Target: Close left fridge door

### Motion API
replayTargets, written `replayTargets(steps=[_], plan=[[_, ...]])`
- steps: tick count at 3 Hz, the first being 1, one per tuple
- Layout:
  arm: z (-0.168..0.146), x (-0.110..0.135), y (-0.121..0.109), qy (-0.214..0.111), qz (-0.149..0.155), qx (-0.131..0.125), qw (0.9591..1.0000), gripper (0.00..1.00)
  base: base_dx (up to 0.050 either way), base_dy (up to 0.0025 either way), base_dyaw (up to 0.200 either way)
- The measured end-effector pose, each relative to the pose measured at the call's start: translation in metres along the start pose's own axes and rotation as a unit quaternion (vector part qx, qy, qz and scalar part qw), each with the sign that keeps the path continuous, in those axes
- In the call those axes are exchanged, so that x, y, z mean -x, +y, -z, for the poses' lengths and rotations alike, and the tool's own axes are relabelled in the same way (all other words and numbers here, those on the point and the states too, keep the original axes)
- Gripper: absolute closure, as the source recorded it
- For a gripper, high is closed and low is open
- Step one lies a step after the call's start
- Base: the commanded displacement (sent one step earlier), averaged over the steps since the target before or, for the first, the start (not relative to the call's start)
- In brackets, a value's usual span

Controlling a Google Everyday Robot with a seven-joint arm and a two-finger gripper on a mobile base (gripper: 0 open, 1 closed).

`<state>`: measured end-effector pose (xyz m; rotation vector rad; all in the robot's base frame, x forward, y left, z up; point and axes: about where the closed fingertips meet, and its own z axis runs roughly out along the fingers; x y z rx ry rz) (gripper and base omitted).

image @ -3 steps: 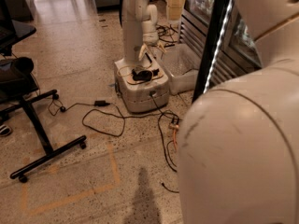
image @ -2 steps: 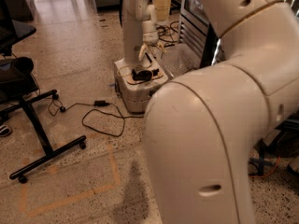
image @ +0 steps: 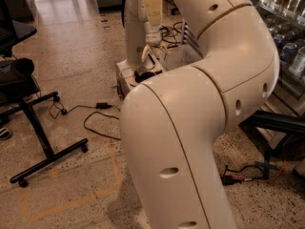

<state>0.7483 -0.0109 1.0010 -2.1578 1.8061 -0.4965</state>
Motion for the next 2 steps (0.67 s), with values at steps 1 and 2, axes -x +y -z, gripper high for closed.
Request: replayTargets(steps=[1,2], plan=[[-0.007,0.004,-0.003,0.005,0.009,0.004,0.9999,0.00,0.000,0.00000,0.000],[0.017,-0.015,0.011,-0.060,-0.032,-0.003,0.9977,0.00,0.000,0.00000,0.000]])
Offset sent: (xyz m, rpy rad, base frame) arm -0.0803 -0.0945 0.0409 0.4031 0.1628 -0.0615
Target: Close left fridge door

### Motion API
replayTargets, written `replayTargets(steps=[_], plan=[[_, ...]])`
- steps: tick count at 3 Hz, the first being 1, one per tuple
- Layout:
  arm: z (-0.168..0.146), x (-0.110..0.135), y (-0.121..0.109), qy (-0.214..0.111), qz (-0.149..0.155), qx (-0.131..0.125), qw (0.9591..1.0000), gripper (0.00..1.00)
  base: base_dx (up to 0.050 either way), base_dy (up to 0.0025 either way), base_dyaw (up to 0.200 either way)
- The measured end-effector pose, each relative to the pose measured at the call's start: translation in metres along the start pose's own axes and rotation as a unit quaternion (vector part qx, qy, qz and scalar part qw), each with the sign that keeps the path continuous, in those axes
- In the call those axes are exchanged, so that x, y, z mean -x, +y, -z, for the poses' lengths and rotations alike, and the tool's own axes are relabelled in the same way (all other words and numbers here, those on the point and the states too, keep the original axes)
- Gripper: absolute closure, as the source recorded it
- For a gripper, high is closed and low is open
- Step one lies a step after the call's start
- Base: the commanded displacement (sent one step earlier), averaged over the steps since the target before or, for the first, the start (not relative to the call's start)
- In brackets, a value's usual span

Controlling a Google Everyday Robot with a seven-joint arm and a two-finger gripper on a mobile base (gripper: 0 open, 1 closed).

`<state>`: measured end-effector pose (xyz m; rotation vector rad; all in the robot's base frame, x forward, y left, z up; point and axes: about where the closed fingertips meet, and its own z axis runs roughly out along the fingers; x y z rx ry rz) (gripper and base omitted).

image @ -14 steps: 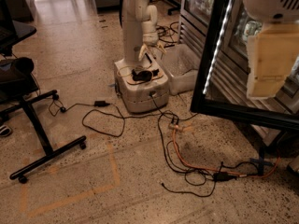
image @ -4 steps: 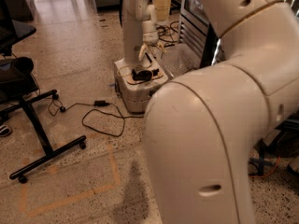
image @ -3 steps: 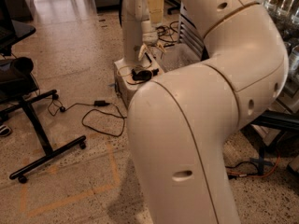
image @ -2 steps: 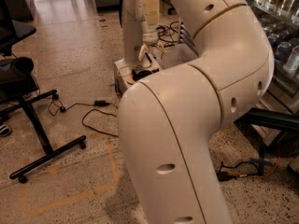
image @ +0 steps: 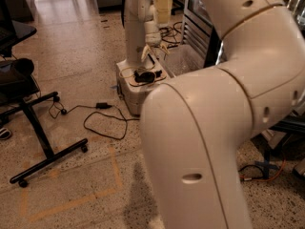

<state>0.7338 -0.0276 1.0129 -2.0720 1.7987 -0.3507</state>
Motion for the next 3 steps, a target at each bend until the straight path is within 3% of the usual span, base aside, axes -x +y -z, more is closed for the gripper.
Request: replayTargets(steps=[1,3], plan=[[0.0096,-0.0054,-0.0140,-0.046,-0.035,-0.033,0.9978,0.00,0.000,0.00000,0.000],[0.0063,-0.0003,-0.0187,-0.046,-0.025,-0.039,0.9978,0.00,0.000,0.00000,0.000]])
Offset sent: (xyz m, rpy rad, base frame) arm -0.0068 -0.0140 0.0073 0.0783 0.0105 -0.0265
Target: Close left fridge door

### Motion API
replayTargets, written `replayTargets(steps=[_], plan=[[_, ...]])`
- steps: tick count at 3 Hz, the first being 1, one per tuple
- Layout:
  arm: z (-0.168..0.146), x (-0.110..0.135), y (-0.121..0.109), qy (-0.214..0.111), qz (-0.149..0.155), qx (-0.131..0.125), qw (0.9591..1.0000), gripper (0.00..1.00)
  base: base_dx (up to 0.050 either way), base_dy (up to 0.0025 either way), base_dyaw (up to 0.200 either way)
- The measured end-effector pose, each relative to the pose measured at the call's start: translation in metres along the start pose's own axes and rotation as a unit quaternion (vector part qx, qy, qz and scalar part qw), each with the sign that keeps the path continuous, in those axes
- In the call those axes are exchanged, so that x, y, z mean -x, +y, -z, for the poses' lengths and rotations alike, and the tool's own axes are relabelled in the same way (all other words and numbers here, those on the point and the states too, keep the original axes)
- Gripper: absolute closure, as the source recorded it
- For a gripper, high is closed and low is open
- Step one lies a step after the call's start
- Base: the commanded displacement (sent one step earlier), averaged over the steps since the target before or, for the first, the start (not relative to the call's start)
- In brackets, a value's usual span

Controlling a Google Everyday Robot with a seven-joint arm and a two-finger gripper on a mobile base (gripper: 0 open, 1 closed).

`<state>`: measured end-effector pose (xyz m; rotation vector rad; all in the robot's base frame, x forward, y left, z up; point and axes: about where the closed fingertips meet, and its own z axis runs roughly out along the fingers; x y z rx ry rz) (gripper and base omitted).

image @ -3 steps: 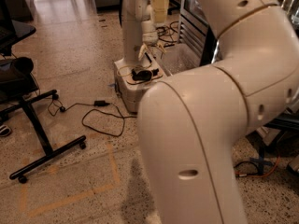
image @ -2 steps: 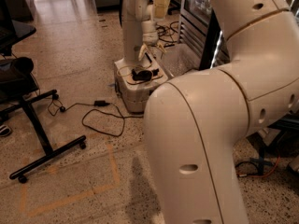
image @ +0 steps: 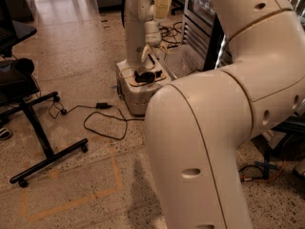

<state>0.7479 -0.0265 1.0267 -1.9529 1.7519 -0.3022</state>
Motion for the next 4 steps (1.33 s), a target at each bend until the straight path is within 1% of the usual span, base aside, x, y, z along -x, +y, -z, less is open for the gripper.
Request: replayTargets(steps=[1,2,3,4], plan=[[-0.014,0.007,0.004,0.013,0.024,0.018,0.9995,0.00,0.000,0.00000,0.000],[-0.038,0.012,0.013,0.014,0.039,0.047,0.9981,0.00,0.000,0.00000,0.000],[-0.062,0.007,0.019,0.009,0.036,0.066,0.9971,0.00,0.000,0.00000,0.000],[-0.076,0.003,0.021,0.014,0.034,0.075,0.9965,0.00,0.000,0.00000,0.000]])
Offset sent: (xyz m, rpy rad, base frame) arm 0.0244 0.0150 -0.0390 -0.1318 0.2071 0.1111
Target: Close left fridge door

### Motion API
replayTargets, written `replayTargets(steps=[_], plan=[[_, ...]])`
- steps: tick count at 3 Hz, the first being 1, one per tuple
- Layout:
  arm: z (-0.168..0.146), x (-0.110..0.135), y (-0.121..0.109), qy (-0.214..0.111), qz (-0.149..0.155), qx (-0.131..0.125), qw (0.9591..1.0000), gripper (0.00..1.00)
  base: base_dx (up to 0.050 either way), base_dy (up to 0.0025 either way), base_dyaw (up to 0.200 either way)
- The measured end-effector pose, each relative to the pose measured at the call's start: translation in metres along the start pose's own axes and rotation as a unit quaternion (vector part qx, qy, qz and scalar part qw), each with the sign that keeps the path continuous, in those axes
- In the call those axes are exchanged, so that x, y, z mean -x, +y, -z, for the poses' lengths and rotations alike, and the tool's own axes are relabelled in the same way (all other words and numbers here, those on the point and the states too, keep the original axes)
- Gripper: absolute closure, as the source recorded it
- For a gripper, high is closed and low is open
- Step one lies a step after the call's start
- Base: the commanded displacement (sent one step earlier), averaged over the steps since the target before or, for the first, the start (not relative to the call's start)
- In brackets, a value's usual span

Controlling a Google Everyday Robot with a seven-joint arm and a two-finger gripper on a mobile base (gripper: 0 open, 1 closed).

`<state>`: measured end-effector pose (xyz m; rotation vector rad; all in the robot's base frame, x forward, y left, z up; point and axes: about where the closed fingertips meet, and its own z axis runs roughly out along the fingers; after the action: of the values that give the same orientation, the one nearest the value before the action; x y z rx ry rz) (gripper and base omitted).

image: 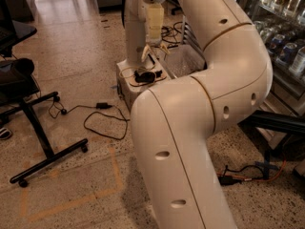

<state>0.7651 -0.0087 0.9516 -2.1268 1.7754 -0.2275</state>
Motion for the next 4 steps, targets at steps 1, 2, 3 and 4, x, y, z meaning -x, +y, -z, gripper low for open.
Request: replayTargets(steps=[1,2,3,4], plan=[[-0.007,-0.003,0.000,0.002,-0.002,0.004,1.0000,0.00,0.000,0.00000,0.000],[-0.011,-0.004,0.000,0.004,-0.003,0.007,1.0000,0.00,0.000,0.00000,0.000],[0.029,-0.026,-0.006,0.038,-0.041,-0.030,0.9980,0.00,0.000,0.00000,0.000],[0.008,-0.031,-0.011,0.156,-0.062,-0.015,0.9857,0.00,0.000,0.00000,0.000]])
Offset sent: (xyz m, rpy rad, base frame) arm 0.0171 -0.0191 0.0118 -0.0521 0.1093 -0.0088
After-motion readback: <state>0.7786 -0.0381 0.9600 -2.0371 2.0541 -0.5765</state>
